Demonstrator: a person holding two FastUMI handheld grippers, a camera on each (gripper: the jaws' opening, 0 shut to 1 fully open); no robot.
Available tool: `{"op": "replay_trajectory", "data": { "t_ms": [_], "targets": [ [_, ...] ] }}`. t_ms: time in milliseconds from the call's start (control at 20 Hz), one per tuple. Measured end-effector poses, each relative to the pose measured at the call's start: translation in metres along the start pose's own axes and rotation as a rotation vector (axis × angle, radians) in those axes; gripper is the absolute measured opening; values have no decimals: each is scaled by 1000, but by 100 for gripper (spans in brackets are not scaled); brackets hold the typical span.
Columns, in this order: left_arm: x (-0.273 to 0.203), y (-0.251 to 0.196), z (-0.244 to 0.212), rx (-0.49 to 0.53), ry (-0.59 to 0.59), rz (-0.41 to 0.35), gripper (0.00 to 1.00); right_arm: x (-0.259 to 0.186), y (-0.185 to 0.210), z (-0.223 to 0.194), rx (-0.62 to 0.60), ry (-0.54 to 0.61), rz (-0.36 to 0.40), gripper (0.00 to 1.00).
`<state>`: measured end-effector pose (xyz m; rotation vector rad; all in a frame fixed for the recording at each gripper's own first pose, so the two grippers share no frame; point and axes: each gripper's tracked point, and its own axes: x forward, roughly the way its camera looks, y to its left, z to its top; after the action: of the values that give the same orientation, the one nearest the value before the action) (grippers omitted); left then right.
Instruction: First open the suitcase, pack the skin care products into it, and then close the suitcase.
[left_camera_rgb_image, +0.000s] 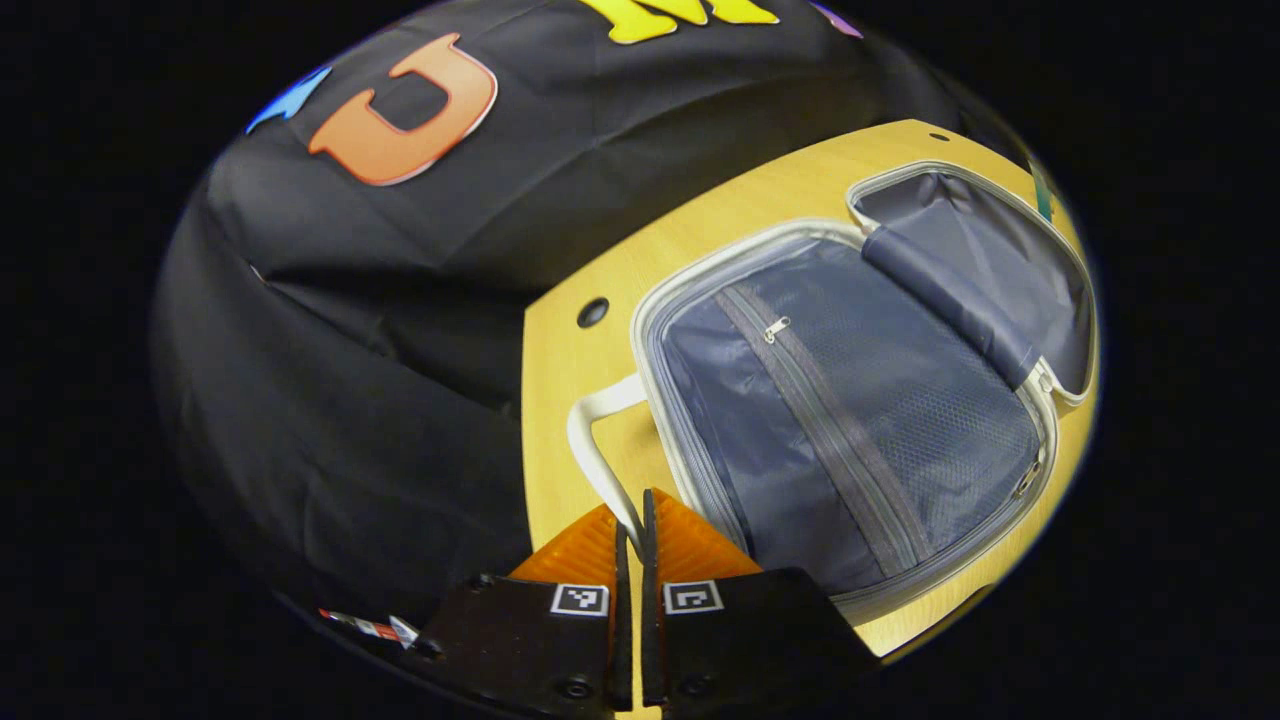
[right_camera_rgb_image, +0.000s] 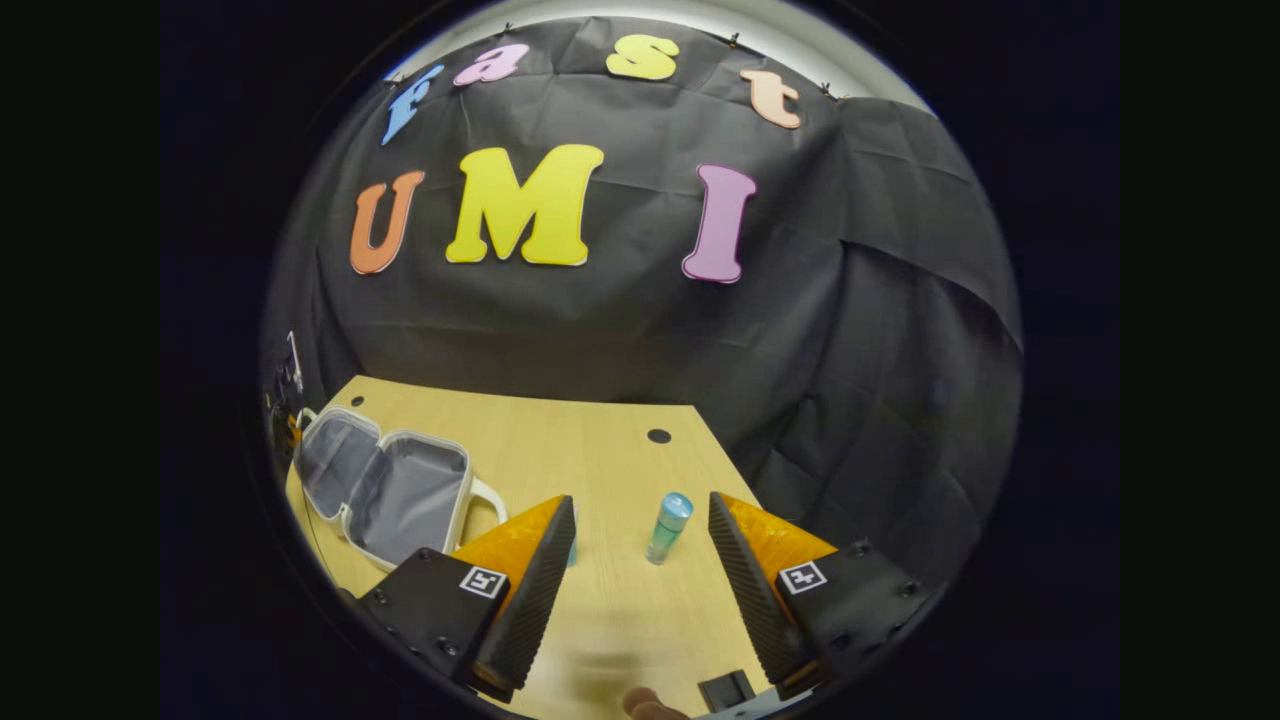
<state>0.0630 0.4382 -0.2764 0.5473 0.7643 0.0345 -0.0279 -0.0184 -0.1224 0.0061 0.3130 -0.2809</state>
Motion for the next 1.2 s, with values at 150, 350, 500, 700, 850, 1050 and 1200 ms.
{"op": "replay_trajectory", "data": {
  "t_ms": [150,350,500,700,850,1050,1200],
  "targets": [
    [9,1,-14,-50,29,8,17,-2,-2,-12,-22,28,-1,80],
    [-15,18,-14,-48,11,52,82,-1,-4,-22,-51,39,20,80],
    [-48,9,15,-26,-56,71,98,6,-8,-27,-49,45,43,80],
    [-84,-42,80,-84,-219,63,98,19,-18,-32,-48,58,80,79],
    [-106,-101,126,-220,-321,6,98,28,-32,-28,-60,53,103,80],
    [-130,-184,178,-361,-397,-118,98,39,-58,-26,-83,53,119,80],
    [-137,-234,209,-377,-426,-177,98,46,-79,-32,-80,71,124,80]
  ]
}}
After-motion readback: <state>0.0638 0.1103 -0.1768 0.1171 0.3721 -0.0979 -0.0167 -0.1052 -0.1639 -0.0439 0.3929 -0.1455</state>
